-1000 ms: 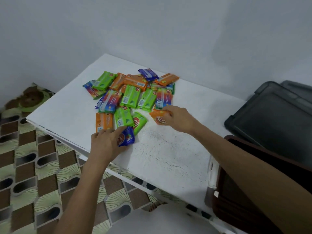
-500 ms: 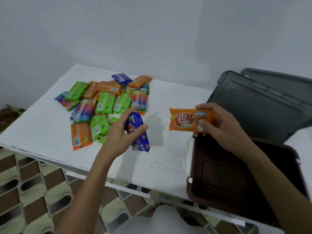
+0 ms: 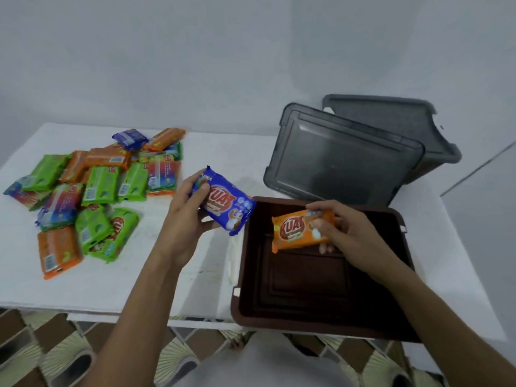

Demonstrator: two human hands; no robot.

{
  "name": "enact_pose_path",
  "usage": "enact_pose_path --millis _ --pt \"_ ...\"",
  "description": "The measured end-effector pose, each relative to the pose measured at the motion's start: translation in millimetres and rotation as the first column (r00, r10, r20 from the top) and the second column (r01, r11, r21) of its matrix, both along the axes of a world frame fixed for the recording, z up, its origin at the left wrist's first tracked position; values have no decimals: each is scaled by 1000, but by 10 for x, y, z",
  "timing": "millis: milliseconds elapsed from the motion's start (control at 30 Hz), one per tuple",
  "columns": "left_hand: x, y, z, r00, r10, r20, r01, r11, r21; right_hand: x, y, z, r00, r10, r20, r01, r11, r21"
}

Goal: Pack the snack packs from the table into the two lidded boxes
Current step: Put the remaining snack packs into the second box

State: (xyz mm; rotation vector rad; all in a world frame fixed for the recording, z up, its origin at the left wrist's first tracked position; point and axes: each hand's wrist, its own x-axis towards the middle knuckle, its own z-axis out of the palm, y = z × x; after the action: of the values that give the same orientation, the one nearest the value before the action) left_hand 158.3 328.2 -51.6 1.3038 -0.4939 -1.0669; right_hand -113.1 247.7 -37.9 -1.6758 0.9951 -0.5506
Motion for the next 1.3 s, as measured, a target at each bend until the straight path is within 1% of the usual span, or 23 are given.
enact_pose_path --millis 167,233,267,333,433,500,567,667,733,767,800,833,867,900,933,967,1000,1100,1167,1200,1233,1300 --pt "-205 -19 -33 999 46 27 -46 999 -22 164 -61 -432 994 98 -54 -89 984 156" --pt "-261 -11 -52 998 55 33 -54 998 -28 209 -86 -605 989 115 -98 -94 976 197" --pt "-285 -7 -60 998 54 32 -53 998 -32 222 -99 -670 983 114 -146 -87 979 182" --pt "-337 1 -62 999 49 20 -48 998 -36 220 -123 -737 952 109 -286 -89 993 81" --pt "-422 -4 -74 998 57 8 -57 998 -27 186 -113 -754 878 124 -462 -186 978 -90" --pt "-453 -8 -75 998 64 14 -64 998 -22 193 -100 -769 844 132 -519 -253 953 -170" --pt "-492 -9 -74 998 69 13 -69 997 -22 198 -102 -770 834 155 -530 -283 944 -169" --pt "-544 9 -52 998 68 -13 -69 997 -44 165 -108 -688 797 204 -569 -321 941 -112" --pt "-578 29 -33 998 55 -27 -56 997 -54 112 -96 -558 779 161 -606 -314 937 -155" --pt "-597 35 -15 998 41 -38 -43 997 -58 79 -83 -477 802 100 -589 -270 940 -209" --pt "-612 37 5 999 24 -47 -27 998 -62 57 -64 -387 848 32 -529 -198 945 -260" --pt "-631 32 28 999 4 -53 -7 998 -66 41 -40 -293 905 -17 -425 -111 956 -273" --pt "-649 25 47 998 -21 -56 17 998 -66 39 -10 -196 960 -36 -277 -26 976 -217" --pt "-671 20 67 997 -44 -61 40 997 -62 44 26 -105 995 -35 -95 26 995 -92" --pt "-697 14 83 996 -64 -65 60 997 -57 52 59 -27 997 -35 72 32 999 43" --pt "-723 8 98 994 -84 -67 81 995 -55 63 86 29 983 -42 180 18 991 132" --pt "-751 5 106 992 -110 -60 107 993 -51 71 110 63 970 -50 240 7 985 175" --pt "-815 14 143 984 -173 26 174 984 -23 79 165 116 946 -101 307 36 977 209" --pt "-801 25 185 967 -205 151 206 979 10 24 164 111 928 -155 340 76 970 233" --pt "-775 31 198 941 -232 246 233 972 27 -17 158 108 921 -174 348 92 967 239" --pt "-744 39 200 895 -260 361 263 964 42 -67 150 108 919 -186 348 105 965 239" --pt "-671 51 156 756 -263 599 285 957 60 -185 124 106 929 -198 313 133 967 218"
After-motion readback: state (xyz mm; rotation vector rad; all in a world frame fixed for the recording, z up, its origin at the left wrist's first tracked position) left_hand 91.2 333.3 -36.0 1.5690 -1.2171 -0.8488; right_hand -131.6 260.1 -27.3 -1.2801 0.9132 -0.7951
